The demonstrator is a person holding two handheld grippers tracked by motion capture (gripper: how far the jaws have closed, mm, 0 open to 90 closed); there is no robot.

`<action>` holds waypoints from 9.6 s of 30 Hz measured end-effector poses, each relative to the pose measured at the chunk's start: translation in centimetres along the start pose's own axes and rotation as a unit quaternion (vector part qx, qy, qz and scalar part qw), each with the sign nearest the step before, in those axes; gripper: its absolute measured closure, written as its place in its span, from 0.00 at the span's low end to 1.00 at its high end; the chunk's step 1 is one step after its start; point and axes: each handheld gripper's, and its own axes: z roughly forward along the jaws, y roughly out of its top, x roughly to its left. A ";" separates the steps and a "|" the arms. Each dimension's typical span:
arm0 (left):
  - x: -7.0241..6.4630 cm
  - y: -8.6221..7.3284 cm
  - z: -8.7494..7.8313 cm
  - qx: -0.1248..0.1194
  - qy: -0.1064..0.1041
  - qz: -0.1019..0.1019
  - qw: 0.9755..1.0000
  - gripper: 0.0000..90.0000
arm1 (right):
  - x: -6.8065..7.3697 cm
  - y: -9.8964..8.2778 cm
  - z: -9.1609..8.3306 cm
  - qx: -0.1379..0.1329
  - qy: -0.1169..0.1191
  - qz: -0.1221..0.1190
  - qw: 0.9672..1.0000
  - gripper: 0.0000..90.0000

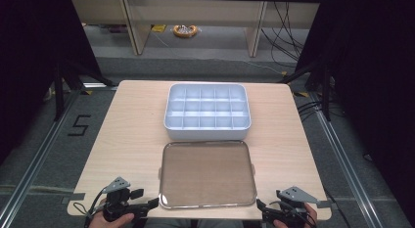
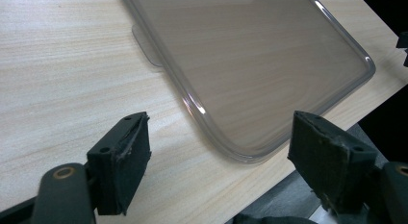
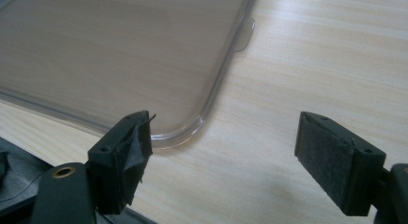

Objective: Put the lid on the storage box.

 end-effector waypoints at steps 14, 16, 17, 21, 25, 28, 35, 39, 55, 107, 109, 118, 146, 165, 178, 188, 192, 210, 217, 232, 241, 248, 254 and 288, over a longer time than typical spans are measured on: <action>-0.4 -0.1 0.3 0.012 -0.014 0.003 1.000 0.24 | 0.0 0.3 0.5 -0.002 0.053 0.068 0.996 0.25; -0.5 -0.1 0.3 0.011 -0.013 0.003 1.000 0.24 | 0.0 0.4 0.6 -0.007 0.064 0.063 0.996 0.25; -0.6 -0.1 0.4 0.011 -0.014 0.003 1.000 0.24 | 0.1 0.4 0.8 -0.009 0.067 0.067 0.995 0.25; -0.8 -0.1 0.6 0.014 -0.011 0.004 1.000 0.24 | -0.3 0.7 0.9 -0.015 0.073 0.055 0.996 0.25; -0.9 -0.1 0.7 0.014 -0.012 0.007 1.000 0.23 | -0.3 0.8 1.0 -0.012 0.078 0.065 0.995 0.24; -1.0 -0.1 0.9 0.007 -0.011 0.000 1.000 0.22 | -0.4 0.8 1.1 -0.015 0.071 0.061 0.995 0.24; -1.0 0.3 1.8 0.011 -0.007 0.001 1.000 0.24 | -0.6 1.3 2.0 -0.027 0.086 0.076 0.993 0.25; -1.0 0.6 2.3 0.005 0.004 0.001 1.000 0.28 | -0.6 1.7 2.5 -0.021 0.089 0.083 0.992 0.28; -0.1 1.5 3.9 0.023 0.005 0.001 1.000 0.39 | -0.5 2.8 4.6 -0.010 0.090 0.096 0.991 0.33; 0.7 1.9 4.5 0.048 0.030 0.025 0.998 0.30 | -0.4 1.6 3.4 -0.033 0.190 0.175 0.965 0.72; 0.7 1.9 4.4 0.053 0.031 0.035 0.997 0.30 | -0.4 1.6 3.4 -0.032 0.196 0.175 0.964 0.72; 0.8 1.9 4.4 0.054 0.037 0.043 0.997 0.30 | -0.7 1.3 3.6 -0.011 0.231 0.257 0.938 0.75; 1.2 1.9 4.2 0.046 0.046 0.032 0.997 0.28 | 0.5 2.3 2.8 -0.051 0.205 0.092 0.973 0.72; 3.5 2.2 3.5 0.014 -0.009 -0.071 0.997 0.53 | 0.5 2.6 2.3 -0.080 0.206 0.054 0.974 0.77; 2.1 2.5 2.6 -0.022 0.004 -0.016 1.000 0.64 | 0.1 2.2 3.0 -0.051 0.167 0.064 0.982 0.78; 1.0 3.3 1.9 -0.044 0.007 0.018 0.999 0.65 | -0.3 2.5 3.0 -0.057 0.153 0.080 0.983 0.77; 0.8 3.6 1.9 -0.046 0.006 0.019 0.999 0.65 | -0.4 3.0 2.8 -0.065 0.151 0.078 0.983 0.76; 0.6 8.6 3.4 -0.056 0.012 0.029 0.998 0.64 | -2.5 7.1 3.7 -0.090 0.136 0.087 0.983 0.74; 1.1 11.3 3.3 -0.056 0.022 0.047 0.997 0.64 | -2.9 10.1 4.3 -0.114 0.125 0.077 0.983 0.74; 2.0 17.4 4.8 -0.082 0.045 0.035 0.995 0.64 | -4.4 16.5 6.4 -0.136 0.110 0.092 0.980 0.73; 2.5 19.2 6.5 -0.085 0.050 0.022 0.995 0.64 | -5.3 18.3 7.3 -0.142 0.087 0.087 0.982 0.74; 3.4 21.4 7.5 -0.095 0.055 0.010 0.994 0.64 | -5.7 19.4 8.3 -0.140 0.088 0.111 0.980 0.73; 4.2 22.6 8.6 -0.099 0.060 -0.006 0.993 0.64 | -6.2 20.7 9.7 -0.145 0.074 0.104 0.981 0.73; 6.8 24.1 13.1 -0.081 0.098 -0.045 0.991 0.62 | -7.1 21.5 15.0 -0.103 0.048 0.165 0.980 0.68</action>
